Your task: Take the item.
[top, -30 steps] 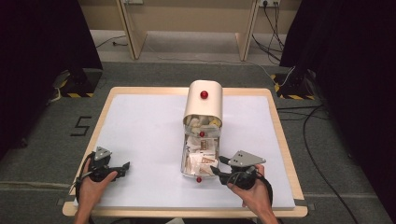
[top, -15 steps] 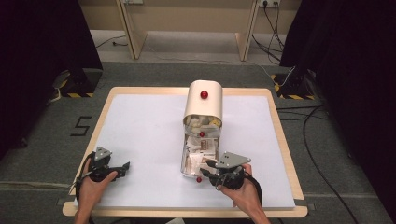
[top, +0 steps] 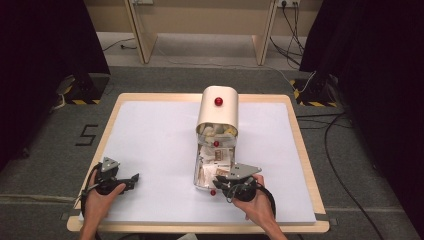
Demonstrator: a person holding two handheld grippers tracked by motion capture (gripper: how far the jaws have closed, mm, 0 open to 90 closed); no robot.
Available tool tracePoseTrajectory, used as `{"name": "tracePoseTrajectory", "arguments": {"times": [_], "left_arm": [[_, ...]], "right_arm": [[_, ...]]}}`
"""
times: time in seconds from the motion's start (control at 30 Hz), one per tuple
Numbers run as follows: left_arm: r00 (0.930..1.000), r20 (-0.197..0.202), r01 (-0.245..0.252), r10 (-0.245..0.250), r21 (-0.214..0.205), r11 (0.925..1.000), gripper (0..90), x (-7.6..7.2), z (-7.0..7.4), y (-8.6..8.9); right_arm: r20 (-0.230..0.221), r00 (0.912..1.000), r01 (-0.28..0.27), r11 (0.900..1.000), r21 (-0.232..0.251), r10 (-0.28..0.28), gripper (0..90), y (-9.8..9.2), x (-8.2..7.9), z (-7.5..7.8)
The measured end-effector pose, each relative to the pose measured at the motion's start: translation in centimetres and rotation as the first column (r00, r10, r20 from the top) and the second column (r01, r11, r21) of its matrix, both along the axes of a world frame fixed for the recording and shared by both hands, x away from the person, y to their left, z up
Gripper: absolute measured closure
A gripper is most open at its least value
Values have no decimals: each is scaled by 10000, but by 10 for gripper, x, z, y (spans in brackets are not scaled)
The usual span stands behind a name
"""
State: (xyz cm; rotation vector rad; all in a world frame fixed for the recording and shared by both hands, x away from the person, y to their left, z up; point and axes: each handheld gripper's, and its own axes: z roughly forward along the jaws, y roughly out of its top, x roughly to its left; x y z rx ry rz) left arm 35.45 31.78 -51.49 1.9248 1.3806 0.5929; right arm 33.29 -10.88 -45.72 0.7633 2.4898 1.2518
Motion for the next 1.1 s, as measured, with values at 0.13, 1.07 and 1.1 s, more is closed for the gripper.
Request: {"name": "tracePoseTrajectory", "arguments": {"times": [0.13, 1.07, 1.1], "left_arm": [[10000, 4, -2, 2, -7, 10000, 94, 0, 0, 0], [10000, 19, -14, 14, -29, 10000, 94, 0, 0, 0], [10000, 17, -14, 14, -29, 10000, 94, 0, 0, 0]], "right_arm": [[79, 9999, -129, 9999, -96, 130, 833, -1, 0, 1], [1007, 9944, 237, 9958, 879, -326, 872, -17, 6, 42], [1015, 9942, 255, 9955, 913, -347, 872, -18, 6, 43]]}}
